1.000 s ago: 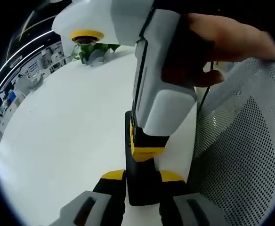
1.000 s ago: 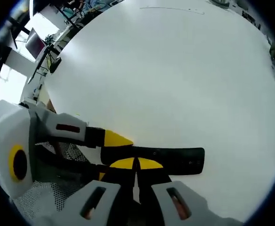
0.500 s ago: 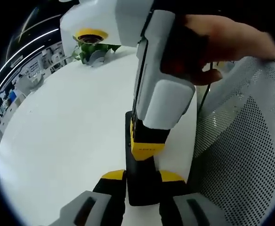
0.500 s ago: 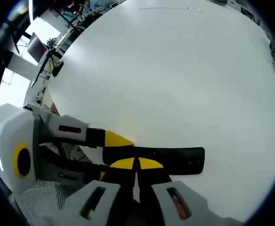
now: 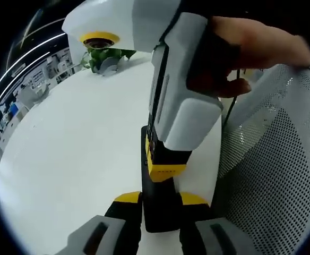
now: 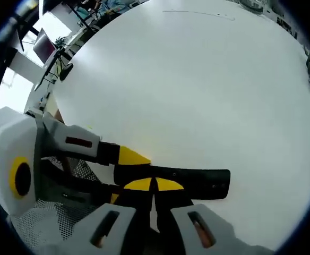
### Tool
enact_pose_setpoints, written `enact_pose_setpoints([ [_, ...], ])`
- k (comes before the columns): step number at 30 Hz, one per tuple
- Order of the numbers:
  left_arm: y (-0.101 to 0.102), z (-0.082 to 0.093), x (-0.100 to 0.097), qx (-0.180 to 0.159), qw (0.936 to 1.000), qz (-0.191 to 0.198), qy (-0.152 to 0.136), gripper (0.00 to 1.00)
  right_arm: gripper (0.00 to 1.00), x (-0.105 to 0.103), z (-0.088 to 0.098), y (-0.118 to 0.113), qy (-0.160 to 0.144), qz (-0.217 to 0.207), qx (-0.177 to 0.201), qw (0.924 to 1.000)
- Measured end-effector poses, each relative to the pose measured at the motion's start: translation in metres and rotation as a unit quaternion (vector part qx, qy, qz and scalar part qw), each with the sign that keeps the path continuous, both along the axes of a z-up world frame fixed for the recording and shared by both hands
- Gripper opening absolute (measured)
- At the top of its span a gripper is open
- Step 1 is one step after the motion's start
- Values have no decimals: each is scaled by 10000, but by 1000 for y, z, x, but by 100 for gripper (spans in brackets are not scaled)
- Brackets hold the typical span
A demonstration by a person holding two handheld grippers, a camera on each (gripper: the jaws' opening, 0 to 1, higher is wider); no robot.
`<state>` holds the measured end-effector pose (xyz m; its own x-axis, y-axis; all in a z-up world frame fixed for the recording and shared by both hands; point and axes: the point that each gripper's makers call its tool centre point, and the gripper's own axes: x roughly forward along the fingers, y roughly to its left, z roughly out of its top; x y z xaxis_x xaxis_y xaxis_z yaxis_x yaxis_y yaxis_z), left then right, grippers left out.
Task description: Press the specified remote control buttons in sequence, fully releasing each button before pressing the next.
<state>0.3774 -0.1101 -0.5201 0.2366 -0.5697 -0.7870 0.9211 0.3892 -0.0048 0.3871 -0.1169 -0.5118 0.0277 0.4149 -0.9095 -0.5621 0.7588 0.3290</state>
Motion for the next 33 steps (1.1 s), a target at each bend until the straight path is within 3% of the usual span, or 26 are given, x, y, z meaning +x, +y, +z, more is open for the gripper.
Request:
enact_pose_setpoints([
  [6,0,0,1,-15,10000,5,4,26,0,1,-1,0,-134,68,-163,9998],
  [10,0,0,1,1,10000,-22,8,26,0,0,0,0,-248,287,-62,9993],
  [12,1,-1,1,30,10000,-31,21,26,0,1,0,0,-127,319,109,9994],
  [15,1,0,1,-5,10000,-13,16,26,0,1,0,0,309,135,295,9990],
  [23,13,2,4,87,9999,30,70,25,0,1,1,3,-103,1246,248,9918],
  [26,15,2,4,108,9999,30,69,25,0,-2,4,3,-253,1858,269,9819],
  [31,16,3,7,95,9999,49,79,25,0,0,2,3,-667,2971,-20,9525],
  [33,18,3,7,88,9999,67,84,25,0,2,2,1,-826,3386,-204,9371],
])
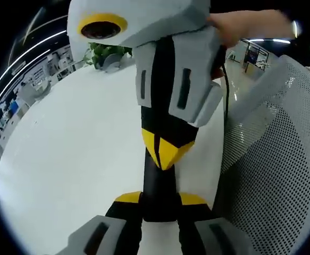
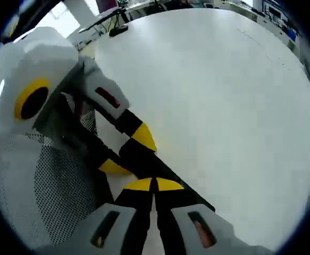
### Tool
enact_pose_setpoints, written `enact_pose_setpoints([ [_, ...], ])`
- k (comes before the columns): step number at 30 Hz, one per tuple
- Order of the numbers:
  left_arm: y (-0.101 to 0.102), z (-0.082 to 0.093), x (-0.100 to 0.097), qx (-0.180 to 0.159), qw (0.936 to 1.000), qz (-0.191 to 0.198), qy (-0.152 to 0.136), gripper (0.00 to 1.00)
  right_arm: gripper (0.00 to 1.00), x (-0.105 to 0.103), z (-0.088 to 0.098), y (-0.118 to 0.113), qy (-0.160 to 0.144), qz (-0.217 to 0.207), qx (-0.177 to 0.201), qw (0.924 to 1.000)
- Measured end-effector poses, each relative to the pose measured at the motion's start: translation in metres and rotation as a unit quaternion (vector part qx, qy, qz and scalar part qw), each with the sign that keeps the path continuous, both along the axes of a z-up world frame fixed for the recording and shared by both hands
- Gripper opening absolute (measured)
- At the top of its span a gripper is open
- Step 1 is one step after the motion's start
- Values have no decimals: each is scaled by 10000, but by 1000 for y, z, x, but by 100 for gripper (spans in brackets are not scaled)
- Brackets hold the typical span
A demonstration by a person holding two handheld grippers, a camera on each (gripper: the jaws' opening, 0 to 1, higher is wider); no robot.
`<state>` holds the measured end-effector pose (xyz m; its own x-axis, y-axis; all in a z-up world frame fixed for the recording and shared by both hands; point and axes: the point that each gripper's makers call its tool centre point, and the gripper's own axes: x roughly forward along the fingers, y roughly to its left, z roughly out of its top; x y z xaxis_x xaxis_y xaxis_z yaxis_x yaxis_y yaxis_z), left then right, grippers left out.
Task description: Press the specified remote control buttons in sequence, fully releasing each button before pressing the next.
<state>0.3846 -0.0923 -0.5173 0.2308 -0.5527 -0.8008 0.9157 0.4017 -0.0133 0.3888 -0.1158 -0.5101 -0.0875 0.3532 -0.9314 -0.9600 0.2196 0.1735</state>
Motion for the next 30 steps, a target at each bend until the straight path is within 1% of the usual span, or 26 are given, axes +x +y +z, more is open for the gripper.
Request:
enact_pose_setpoints([
  [2,0,0,0,-21,10000,2,0,25,0,5,0,-1,-270,360,-48,9990],
  [3,0,0,0,-32,10000,-14,-5,25,0,9,2,0,-517,644,-44,9966],
  [4,0,0,-1,-41,10000,-21,-6,25,0,10,7,6,-655,886,136,9938],
  [5,0,1,-1,-49,10000,-24,-2,25,0,8,10,9,-640,962,235,9930],
  [7,0,1,0,-94,10000,-10,20,25,0,0,14,12,-407,1088,294,9928],
  [8,0,1,0,-126,9999,6,37,24,0,-1,15,13,-400,1140,296,9922],
  [9,0,1,0,-185,9998,25,54,24,0,-2,15,14,-442,1284,284,9903],
  [11,0,1,-1,-324,9995,19,33,25,0,1,12,13,-569,1401,203,9883],
  [12,0,1,-2,-338,9994,-19,-6,25,0,1,11,14,-534,1400,234,9884],
  [14,-1,1,-2,-269,9995,-128,-73,25,0,-1,10,16,-326,1387,256,9895],
  [15,-2,0,-2,-213,9995,-185,-135,25,0,0,9,17,-335,1396,247,9893],
  [17,-1,1,-2,-223,9996,-135,-90,25,0,0,7,17,-361,1481,200,9881],
  [19,-1,1,-2,-225,9996,-158,-103,25,0,0,6,16,-390,1532,144,9873],
  [21,-1,1,-3,-214,9996,-163,-100,25,0,-2,3,14,-292,1551,86,9874],
  [22,-1,1,-3,-212,9996,-161,-96,25,0,-2,2,14,-297,1557,73,9873],
  [26,-1,1,-3,-212,9996,-155,-86,25,0,-4,-2,12,-399,1653,-27,9854],
  [30,-1,0,-3,-237,9996,-128,-61,25,0,-4,-2,13,-437,1664,17,9851],
])
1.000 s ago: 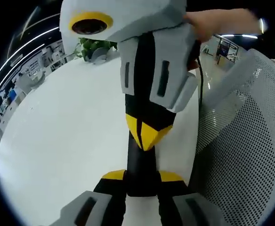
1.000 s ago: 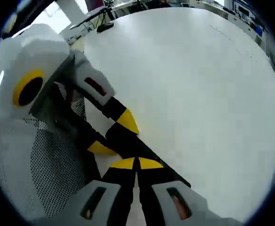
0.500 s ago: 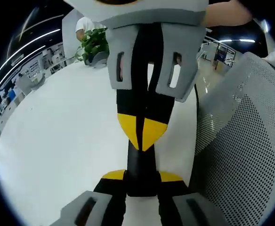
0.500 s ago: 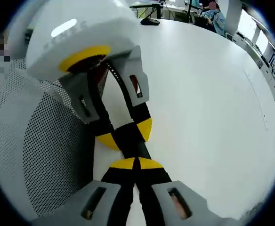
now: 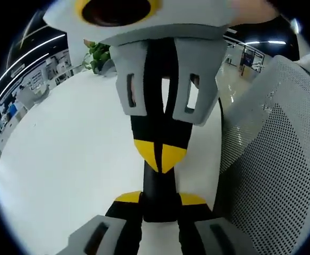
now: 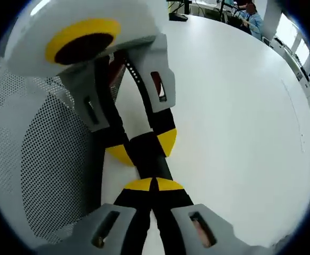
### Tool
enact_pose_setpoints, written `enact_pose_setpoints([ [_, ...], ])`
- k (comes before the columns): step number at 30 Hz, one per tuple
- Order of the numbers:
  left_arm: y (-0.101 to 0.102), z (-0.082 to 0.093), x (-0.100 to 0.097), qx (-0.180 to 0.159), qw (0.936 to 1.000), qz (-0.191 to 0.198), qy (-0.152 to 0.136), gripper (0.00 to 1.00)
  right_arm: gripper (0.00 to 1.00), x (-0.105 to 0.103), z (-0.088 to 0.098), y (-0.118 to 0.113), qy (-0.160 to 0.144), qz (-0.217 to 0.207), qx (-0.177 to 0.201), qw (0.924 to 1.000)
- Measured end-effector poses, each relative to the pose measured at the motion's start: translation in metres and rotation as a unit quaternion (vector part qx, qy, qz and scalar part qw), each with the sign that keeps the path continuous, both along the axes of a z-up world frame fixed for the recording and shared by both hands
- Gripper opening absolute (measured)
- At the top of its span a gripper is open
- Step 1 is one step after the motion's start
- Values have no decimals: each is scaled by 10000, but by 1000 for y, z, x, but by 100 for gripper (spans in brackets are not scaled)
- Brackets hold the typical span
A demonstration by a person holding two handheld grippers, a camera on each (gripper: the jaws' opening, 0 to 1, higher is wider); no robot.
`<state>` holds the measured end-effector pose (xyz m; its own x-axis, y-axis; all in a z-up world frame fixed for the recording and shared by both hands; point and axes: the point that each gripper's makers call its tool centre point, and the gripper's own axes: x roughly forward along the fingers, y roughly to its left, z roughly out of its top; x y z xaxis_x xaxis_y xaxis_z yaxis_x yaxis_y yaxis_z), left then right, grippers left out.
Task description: Press the specified remote control buttons in sequence, fully releasing each button before pressing the next.
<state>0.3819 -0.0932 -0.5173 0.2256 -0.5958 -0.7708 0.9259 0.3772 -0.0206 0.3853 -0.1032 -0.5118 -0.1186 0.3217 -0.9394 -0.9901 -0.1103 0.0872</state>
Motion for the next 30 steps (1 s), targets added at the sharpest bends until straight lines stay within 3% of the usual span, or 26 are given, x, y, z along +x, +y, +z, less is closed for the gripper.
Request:
enact_pose_setpoints([
  [4,0,0,0,-26,10000,24,27,25,0,0,-1,2,97,-122,-82,9998],
  [8,0,0,0,-15,10000,15,30,25,0,-1,-2,1,-72,-16,-101,9999],
  [12,0,0,0,-7,10000,1,28,25,0,3,-1,1,210,-306,-95,9993],
  [18,-1,-1,0,41,10000,-82,-33,25,0,2,0,0,45,-482,-126,9987],
  [21,-1,-1,0,68,9999,-103,-32,25,0,4,0,-1,233,-1156,-91,9930],
  [26,-1,-1,-1,78,9999,-87,-37,25,0,6,5,-6,366,-1666,352,9847],
  [30,-1,0,-1,94,9999,-83,-35,25,0,4,20,-12,500,-2213,710,9713],
])
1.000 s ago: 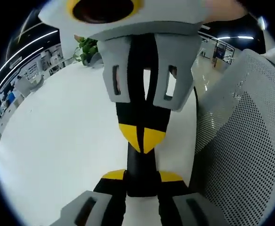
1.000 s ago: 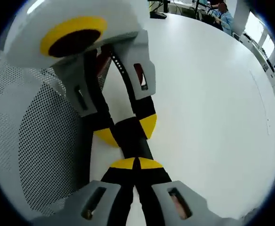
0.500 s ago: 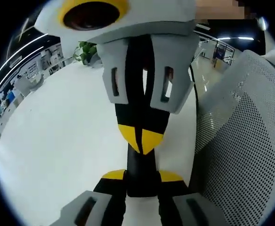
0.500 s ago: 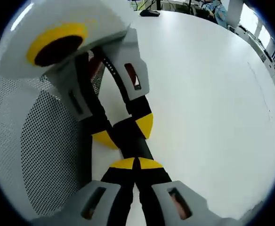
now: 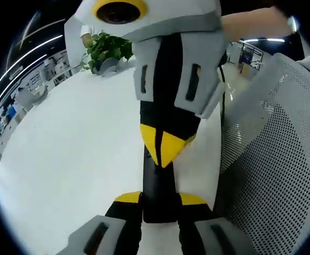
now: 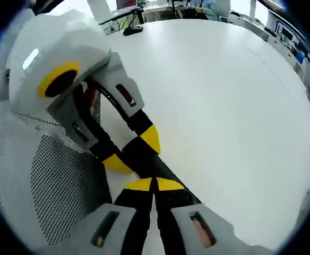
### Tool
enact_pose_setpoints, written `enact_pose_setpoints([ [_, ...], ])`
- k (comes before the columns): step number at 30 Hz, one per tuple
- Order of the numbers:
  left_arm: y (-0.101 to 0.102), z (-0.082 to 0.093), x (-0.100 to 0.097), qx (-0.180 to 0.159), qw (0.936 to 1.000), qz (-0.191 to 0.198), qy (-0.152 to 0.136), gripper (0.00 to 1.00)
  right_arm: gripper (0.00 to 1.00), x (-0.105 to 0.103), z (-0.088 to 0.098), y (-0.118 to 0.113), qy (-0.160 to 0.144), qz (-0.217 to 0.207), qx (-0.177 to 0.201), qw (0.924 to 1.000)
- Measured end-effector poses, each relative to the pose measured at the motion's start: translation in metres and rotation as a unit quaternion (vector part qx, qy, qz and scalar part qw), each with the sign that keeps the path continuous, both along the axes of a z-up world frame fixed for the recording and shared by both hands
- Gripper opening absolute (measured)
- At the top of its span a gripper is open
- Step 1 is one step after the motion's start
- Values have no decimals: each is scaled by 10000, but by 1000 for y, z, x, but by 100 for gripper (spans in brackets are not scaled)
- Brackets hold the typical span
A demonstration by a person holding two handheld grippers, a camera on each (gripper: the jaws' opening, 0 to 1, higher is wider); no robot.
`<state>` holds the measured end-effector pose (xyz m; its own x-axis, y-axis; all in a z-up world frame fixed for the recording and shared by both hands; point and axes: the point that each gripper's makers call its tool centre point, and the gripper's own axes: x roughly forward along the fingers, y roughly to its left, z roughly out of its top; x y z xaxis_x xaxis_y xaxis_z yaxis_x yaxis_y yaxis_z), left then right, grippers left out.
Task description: Press the specified remote control buttons in sequence, fully releasing each button before pressing the next.
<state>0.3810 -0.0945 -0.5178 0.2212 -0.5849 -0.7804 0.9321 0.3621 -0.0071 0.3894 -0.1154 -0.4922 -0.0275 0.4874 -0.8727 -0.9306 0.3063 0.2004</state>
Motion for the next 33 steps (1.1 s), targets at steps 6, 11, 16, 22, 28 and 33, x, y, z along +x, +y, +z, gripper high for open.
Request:
enact_pose_setpoints([
  [6,-1,-1,1,41,10000,38,1,25,0,0,67,-1,119,-1347,1515,9792],
  [11,-1,-1,1,108,9999,112,19,26,0,-1,115,-13,-46,-2138,2408,9467],
  [16,2,-1,7,120,9991,410,-2,37,3,-5,158,-38,-435,-2773,2958,9131],
  [22,1,0,5,114,9992,391,-4,35,15,-11,206,-81,-1087,-3691,3680,8465],
  [28,-7,1,-1,155,9998,108,-49,28,36,-17,211,-120,-1916,-4479,3633,7941],
  [33,-13,3,0,3,9998,173,-58,25,45,-21,203,-140,-2355,-4895,3320,7712],
])
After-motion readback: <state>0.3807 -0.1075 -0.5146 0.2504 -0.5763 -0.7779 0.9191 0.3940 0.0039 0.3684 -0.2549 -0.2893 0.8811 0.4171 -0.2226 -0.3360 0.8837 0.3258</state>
